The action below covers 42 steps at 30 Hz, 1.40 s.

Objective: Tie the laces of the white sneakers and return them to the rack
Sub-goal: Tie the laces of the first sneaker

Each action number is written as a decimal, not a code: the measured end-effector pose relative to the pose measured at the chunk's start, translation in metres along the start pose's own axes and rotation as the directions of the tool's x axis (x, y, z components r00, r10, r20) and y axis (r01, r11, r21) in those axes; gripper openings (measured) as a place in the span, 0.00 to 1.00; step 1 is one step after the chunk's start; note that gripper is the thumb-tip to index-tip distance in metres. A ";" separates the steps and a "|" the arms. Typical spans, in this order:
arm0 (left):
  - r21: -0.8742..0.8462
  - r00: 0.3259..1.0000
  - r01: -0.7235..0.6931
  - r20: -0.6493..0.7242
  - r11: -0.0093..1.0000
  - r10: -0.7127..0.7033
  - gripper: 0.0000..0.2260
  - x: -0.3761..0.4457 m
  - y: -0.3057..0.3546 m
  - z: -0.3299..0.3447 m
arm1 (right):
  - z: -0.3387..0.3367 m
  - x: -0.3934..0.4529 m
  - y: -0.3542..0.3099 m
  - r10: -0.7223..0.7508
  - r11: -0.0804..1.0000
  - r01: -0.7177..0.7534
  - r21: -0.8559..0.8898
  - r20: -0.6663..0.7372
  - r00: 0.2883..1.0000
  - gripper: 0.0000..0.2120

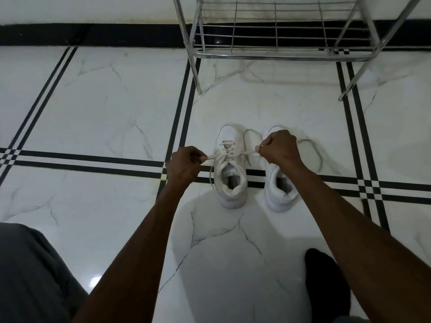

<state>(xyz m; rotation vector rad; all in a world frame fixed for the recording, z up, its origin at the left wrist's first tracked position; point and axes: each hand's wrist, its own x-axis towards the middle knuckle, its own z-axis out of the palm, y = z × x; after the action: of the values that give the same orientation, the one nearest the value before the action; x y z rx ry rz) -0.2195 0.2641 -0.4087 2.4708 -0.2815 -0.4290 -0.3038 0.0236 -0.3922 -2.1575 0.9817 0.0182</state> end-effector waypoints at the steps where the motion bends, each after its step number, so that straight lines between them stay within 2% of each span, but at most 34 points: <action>1: 0.018 1.000 -0.002 -0.010 1.000 0.002 0.02 -0.002 -0.001 0.001 | 0.003 -0.001 -0.001 -0.004 1.000 0.003 -0.019 -0.017 1.000 0.09; 5: 0.047 0.997 -0.014 -0.070 0.999 0.018 0.05 -0.012 -0.005 0.007 | 0.010 -0.006 0.002 -0.037 0.992 0.030 -0.124 -0.053 0.998 0.10; 8: -0.017 0.994 -0.007 -0.112 1.000 0.005 0.03 -0.015 -0.007 0.009 | 0.015 -0.008 0.006 -0.077 0.983 0.065 -0.174 -0.063 0.995 0.10; 11: -0.101 0.990 0.036 -0.129 0.994 -0.049 0.04 -0.016 -0.008 0.012 | 0.019 -0.011 0.010 -0.069 0.980 0.052 -0.190 -0.087 0.994 0.16; 13: -0.177 0.988 0.091 -0.105 0.980 -0.110 0.05 -0.016 -0.010 0.015 | 0.018 -0.012 0.009 -0.068 0.979 0.050 -0.200 -0.084 0.994 0.12; 17: -0.402 0.977 0.153 -0.074 0.903 -0.198 0.06 -0.015 -0.015 0.015 | 0.001 -0.006 0.000 -0.047 0.998 0.046 -0.052 -0.008 0.999 0.09; 19: -0.497 0.971 0.174 -0.058 0.850 -0.232 0.06 -0.014 -0.018 0.014 | -0.009 -0.004 -0.004 0.013 0.990 -0.024 0.136 0.079 0.997 0.07; 21: -0.610 0.958 0.216 -0.018 0.763 -0.286 0.05 -0.013 -0.018 0.013 | -0.012 0.001 -0.004 0.079 0.949 -0.114 0.295 0.126 0.989 0.10; 25: -0.694 0.920 0.308 0.044 0.650 -0.389 0.03 -0.011 -0.019 0.012 | -0.008 0.006 -0.005 0.239 0.914 -0.302 0.270 0.243 0.940 0.13; 27: -0.700 0.904 0.336 0.053 0.630 -0.423 0.06 -0.012 -0.019 0.015 | -0.003 0.009 0.000 0.299 0.915 -0.346 0.206 0.228 0.927 0.12; 33: -0.729 0.860 0.375 0.043 0.572 -0.509 0.09 -0.008 -0.020 0.019 | 0.017 0.005 0.006 0.218 0.974 -0.221 -0.042 -0.062 0.974 0.15; 35: -0.689 0.877 0.356 0.012 0.632 -0.481 0.09 -0.010 -0.019 0.018 | 0.017 0.000 0.002 0.106 0.988 -0.117 -0.102 -0.105 0.989 0.13; 37: -0.608 0.911 0.305 -0.036 0.733 -0.410 0.09 -0.012 -0.017 0.015 | 0.013 0.002 0.000 0.015 0.992 -0.025 -0.121 -0.079 0.997 0.10; 39: -0.503 0.955 0.231 -0.048 0.833 -0.294 0.12 -0.015 -0.014 0.013 | 0.009 0.005 -0.002 -0.146 0.983 0.144 -0.112 -0.008 0.989 0.11; 40: -0.460 0.975 0.166 -0.054 0.872 -0.214 0.15 -0.018 -0.010 0.013 | 0.008 0.005 -0.004 -0.258 0.960 0.262 -0.096 0.058 0.965 0.15; 42: -0.415 0.998 -0.050 -0.055 0.908 0.030 0.20 -0.023 0.000 0.019 | 0.011 0.003 -0.006 -0.436 0.891 0.453 -0.027 0.232 0.870 0.22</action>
<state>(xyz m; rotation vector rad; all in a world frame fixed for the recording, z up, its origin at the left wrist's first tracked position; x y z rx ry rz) -0.2478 0.2605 -0.4179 2.0486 -0.1959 -0.3688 -0.2943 0.0309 -0.3971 -2.3495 0.3452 0.0746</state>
